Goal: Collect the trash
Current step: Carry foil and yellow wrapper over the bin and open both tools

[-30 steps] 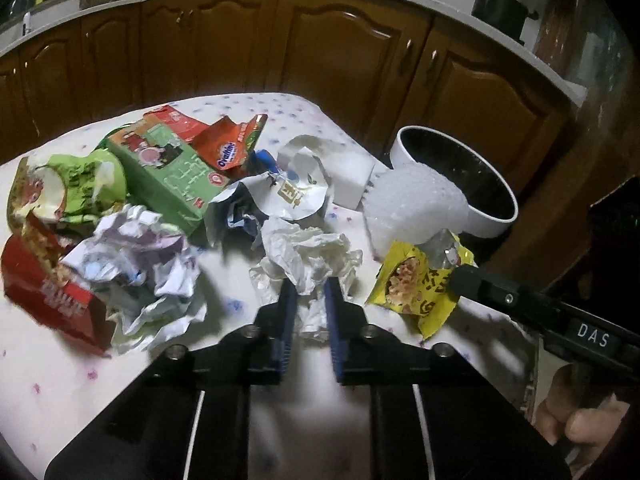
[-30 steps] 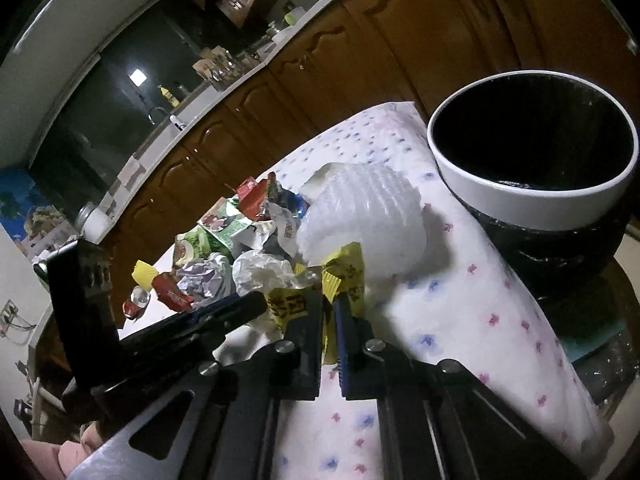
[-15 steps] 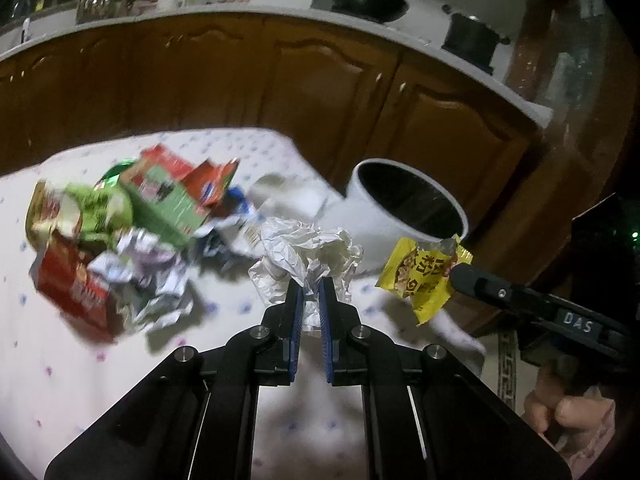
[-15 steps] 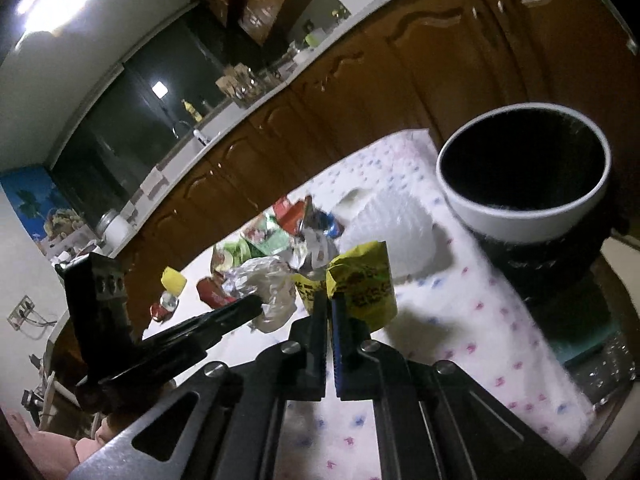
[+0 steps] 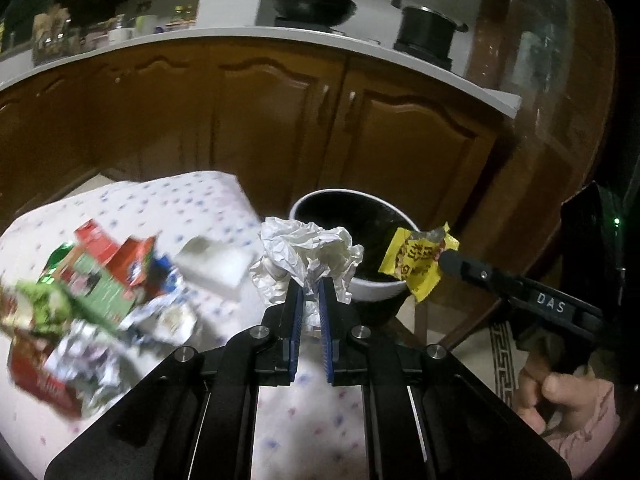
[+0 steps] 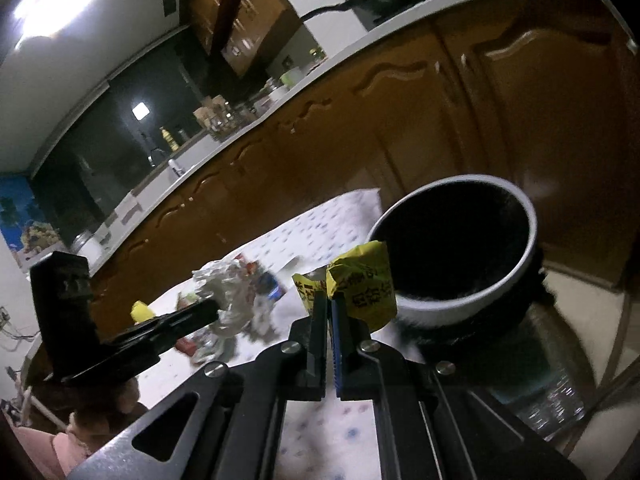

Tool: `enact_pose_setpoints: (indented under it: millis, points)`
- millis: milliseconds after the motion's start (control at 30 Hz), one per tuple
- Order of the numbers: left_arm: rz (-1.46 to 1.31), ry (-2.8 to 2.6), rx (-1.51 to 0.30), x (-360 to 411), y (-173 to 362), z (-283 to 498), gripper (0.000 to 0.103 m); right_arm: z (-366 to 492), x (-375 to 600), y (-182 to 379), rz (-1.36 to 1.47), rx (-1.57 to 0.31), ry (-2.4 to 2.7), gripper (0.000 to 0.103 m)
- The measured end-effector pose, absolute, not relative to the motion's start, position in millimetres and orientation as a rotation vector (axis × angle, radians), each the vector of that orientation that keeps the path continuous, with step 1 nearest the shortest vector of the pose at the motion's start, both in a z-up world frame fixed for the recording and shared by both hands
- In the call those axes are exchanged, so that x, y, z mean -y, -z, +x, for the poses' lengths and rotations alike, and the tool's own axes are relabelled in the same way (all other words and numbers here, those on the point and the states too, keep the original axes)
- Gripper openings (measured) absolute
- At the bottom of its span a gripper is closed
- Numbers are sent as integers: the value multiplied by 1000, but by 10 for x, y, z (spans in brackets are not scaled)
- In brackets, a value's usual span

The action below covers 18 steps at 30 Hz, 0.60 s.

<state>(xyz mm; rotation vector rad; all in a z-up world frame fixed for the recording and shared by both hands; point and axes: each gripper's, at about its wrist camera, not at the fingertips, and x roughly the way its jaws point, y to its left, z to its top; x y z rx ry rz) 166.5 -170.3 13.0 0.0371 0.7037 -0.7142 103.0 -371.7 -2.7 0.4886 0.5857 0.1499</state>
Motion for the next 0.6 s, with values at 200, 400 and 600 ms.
enact_pose_setpoints:
  millis: [200, 400, 600]
  points:
    - [79, 729, -749, 2160, -138, 1914, 8, 1222, 4023, 10, 467, -599, -102, 2]
    - [100, 746, -790, 2495, -35, 2110, 8, 1417, 4260, 60, 459, -622, -54, 2]
    - [117, 747, -869, 2785, 157, 2351, 8, 1585, 4330, 134, 436, -665, -48, 2]
